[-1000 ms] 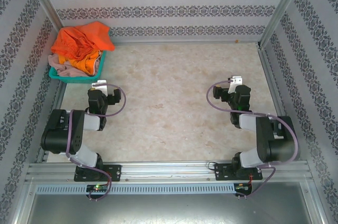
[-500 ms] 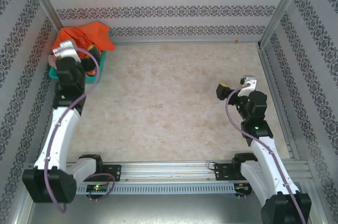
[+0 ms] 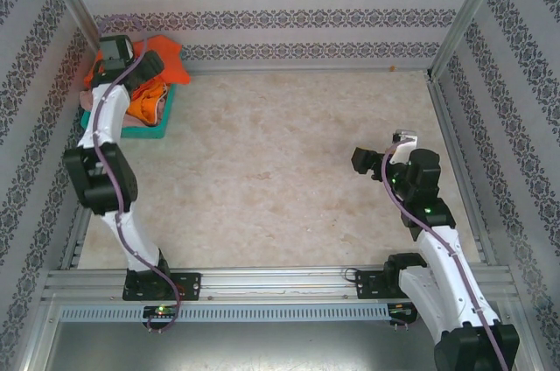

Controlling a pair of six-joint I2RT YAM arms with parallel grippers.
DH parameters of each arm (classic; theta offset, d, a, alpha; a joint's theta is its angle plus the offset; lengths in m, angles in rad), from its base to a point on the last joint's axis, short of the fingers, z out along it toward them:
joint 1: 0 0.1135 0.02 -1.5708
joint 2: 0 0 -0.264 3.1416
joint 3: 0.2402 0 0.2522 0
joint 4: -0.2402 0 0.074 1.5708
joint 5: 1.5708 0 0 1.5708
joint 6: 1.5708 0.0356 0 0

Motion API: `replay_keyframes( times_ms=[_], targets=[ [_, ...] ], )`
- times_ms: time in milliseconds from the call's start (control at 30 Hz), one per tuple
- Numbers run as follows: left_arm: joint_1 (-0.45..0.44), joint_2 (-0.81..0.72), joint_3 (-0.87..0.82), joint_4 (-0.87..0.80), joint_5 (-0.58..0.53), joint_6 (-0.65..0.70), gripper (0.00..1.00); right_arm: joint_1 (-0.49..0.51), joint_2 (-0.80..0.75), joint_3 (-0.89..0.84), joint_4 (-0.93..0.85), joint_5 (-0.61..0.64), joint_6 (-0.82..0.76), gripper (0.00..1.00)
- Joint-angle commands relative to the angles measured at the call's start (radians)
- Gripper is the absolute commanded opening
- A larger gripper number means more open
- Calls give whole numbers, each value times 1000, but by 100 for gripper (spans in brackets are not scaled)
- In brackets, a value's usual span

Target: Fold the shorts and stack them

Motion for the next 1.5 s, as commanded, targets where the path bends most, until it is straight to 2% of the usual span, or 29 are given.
replay_keyframes(
  times_ms=[0, 300, 400, 533, 633, 800, 900, 1000, 1233, 1467],
  targets=[
    [4, 128, 166, -93, 90, -105, 78, 15, 21, 41, -4, -19, 25, 98],
    [-6, 463, 580, -221, 102, -160, 68, 22, 62, 65, -2, -10, 21, 98],
    [-7, 526, 659, -242, 121, -187, 49, 24, 60, 64, -6, -4, 22, 98],
    [-8, 525, 704, -265, 132, -188, 13, 25, 40, 62, -24, 4, 19, 98],
    [-13, 444, 705, -254, 106, -145, 0, 25, 17, 58, -32, 6, 18, 98],
    [-39, 265, 707, -204, 143, -110, 0, 25, -19, 67, -47, 7, 20, 98],
    [-91, 168, 732, -190, 147, -69, 0, 25, -34, 83, -62, 7, 17, 97],
    [-176, 87, 782, -200, 131, -8, 0, 25, -47, 98, -78, 13, 10, 97],
    [-449, -55, 799, -179, 71, 98, 0, 25, -73, 140, -116, 38, -17, 98],
    [-593, -54, 799, -108, 129, 14, 0, 25, -87, 186, -161, 39, -13, 98]
  ],
)
